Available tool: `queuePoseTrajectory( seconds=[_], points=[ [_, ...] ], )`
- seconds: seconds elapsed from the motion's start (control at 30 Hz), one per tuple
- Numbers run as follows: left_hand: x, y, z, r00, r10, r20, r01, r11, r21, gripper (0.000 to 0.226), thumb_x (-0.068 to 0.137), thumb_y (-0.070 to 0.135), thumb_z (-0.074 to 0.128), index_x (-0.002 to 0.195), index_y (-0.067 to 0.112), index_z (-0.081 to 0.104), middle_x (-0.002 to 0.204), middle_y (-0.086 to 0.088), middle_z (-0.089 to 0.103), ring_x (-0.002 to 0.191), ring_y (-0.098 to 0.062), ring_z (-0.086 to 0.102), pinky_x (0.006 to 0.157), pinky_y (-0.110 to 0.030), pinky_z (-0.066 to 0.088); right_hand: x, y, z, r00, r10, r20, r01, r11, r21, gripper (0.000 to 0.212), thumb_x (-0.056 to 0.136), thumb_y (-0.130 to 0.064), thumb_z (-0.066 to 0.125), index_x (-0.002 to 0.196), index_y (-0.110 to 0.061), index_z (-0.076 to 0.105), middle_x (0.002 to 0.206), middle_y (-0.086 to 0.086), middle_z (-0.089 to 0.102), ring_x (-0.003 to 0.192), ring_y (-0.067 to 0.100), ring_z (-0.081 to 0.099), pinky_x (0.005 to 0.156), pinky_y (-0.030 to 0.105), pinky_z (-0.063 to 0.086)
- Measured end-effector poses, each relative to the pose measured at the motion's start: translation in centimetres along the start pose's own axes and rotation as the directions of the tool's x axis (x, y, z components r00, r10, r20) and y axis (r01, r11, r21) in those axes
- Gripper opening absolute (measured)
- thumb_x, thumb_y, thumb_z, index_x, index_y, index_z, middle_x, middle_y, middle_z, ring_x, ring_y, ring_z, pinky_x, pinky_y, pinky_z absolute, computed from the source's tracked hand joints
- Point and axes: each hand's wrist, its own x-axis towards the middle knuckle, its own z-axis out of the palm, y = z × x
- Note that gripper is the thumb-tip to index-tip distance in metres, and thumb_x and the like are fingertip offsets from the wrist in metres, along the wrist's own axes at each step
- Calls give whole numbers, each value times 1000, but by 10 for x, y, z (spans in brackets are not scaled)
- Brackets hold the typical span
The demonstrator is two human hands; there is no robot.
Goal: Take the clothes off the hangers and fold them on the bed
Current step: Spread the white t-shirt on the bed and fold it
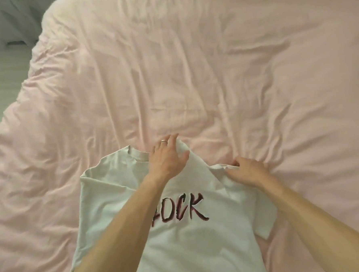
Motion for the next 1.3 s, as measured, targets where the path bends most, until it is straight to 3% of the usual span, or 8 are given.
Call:
queuePoseTrajectory(
  seconds=[0.17, 0.27, 0.37, 0.63, 0.87, 1.03, 1.2, 1.3],
  points=[
    [50, 26, -2, 968, -181, 171, 176, 983, 45, 65, 81, 55, 63, 137, 24, 49, 134, -12, 52, 131, -30, 43, 109, -45, 32, 3, 26, -14, 986, -152, -70, 164, 961, 224, 26, 88, -47, 60, 72, -27, 58, 88, -1, 67, 94, 26, 64, 71, 33, 42],
    [61, 20, -12, 951, -118, 284, 46, 968, 247, 33, 77, 47, 69, 106, 33, 68, 115, 0, 50, 120, -23, 45, 95, -37, 40, 2, 48, -32, 965, -110, -239, 187, 927, 326, 21, 88, -49, 63, 85, -28, 69, 88, -5, 70, 88, 20, 62, 73, 33, 47],
    [66, 23, -19, 977, -4, 211, -8, 998, 60, 12, 86, 40, 69, 90, 30, 64, 103, 1, 54, 99, -21, 55, 75, -31, 40, -1, 64, -40, 926, -37, -377, 150, 949, 276, 28, 89, -55, 59, 88, -29, 69, 86, -8, 67, 88, 20, 60, 72, 33, 43],
    [60, 50, 25, 995, -12, -98, 36, 968, 248, 38, 98, 34, 49, 132, 18, 51, 138, -13, 51, 128, -33, 44, 104, -45, 33, 7, 106, -11, 931, 62, -359, 128, 867, 482, 47, 82, -61, 60, 112, -25, 64, 111, -6, 68, 109, 20, 60, 100, 39, 44],
    [-25, 103, 109, 897, 434, -86, -411, 889, 202, 58, 95, 46, 50, 149, 26, 44, 162, -4, 30, 149, -28, 28, 118, -56, 22, -19, 151, -4, 996, -31, 83, -32, 756, 654, 54, 49, -40, 73, 98, -21, 69, 93, -2, 75, 86, 18, 70, 82, 42, 57],
    [-54, 116, 153, 974, 143, 177, -173, 971, 165, 65, 100, 60, 22, 156, 45, -9, 167, 7, -15, 153, -19, -17, 120, -56, -10, -28, 151, -8, 995, 73, -64, 21, 481, 877, 21, 75, -5, 81, 88, -7, 65, 79, 2, 69, 74, 20, 63, 58, 27, 50],
    [-51, 123, 143, 962, 103, 252, -149, 974, 170, 62, 101, 60, 18, 156, 46, -9, 167, 7, -13, 153, -18, -17, 120, -58, -10, -42, 163, -23, 894, 310, -323, 39, 666, 745, 22, 89, -39, 69, 100, -20, 62, 97, -7, 69, 82, 15, 65, 69, 30, 49],
    [-62, 126, 136, 965, 159, 207, -189, 972, 138, 62, 102, 58, 20, 157, 44, -4, 168, 5, -8, 154, -19, -13, 121, -56, -6, -48, 165, -11, 900, 298, -319, 84, 600, 795, 38, 88, -41, 70, 116, -16, 60, 107, -6, 70, 93, 12, 67, 81, 30, 52]
  ],
)
